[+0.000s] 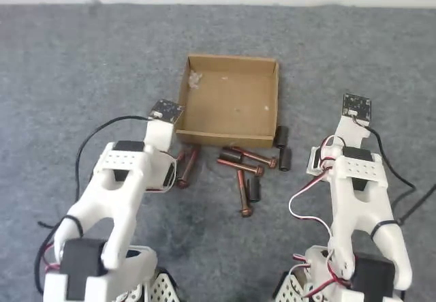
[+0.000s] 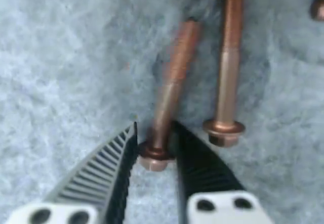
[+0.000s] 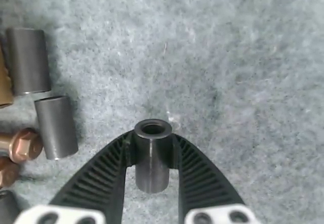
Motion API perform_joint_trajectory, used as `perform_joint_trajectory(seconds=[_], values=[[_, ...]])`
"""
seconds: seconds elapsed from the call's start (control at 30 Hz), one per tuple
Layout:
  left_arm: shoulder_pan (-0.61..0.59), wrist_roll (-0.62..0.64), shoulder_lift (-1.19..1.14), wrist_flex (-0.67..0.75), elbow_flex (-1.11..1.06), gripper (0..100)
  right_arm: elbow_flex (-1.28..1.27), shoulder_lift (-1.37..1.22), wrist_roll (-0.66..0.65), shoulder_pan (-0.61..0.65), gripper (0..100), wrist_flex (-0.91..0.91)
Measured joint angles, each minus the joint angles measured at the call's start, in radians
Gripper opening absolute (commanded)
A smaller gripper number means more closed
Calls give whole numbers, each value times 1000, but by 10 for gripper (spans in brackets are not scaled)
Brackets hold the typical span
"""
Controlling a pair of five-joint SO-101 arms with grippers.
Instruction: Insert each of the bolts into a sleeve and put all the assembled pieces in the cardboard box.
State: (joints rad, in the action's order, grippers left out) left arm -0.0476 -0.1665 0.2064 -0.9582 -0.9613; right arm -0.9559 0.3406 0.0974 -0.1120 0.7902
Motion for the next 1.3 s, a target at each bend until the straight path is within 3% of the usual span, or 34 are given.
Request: perform_joint_trajectory(seconds=[0.2, 0.43, 0.6, 0.67, 0.87, 1.17, 1.3], values=[[-11, -41, -37, -57, 38, 12, 0, 0, 0, 0, 7, 0], [-20, -460, 87, -207, 86, 12, 0, 0, 0, 0, 7, 0], [-77, -839, 284, -253, 91, 13, 0, 0, 0, 0, 7, 0], [-80, -908, 342, -256, 91, 19, 0, 0, 0, 0, 7, 0], [-80, -937, 348, -227, 91, 81, 0, 0, 0, 0, 7, 0], [-143, -937, 89, -121, 155, 80, 0, 0, 0, 0, 7, 0], [-147, -862, 81, -141, 207, 80, 0, 0, 0, 0, 7, 0]])
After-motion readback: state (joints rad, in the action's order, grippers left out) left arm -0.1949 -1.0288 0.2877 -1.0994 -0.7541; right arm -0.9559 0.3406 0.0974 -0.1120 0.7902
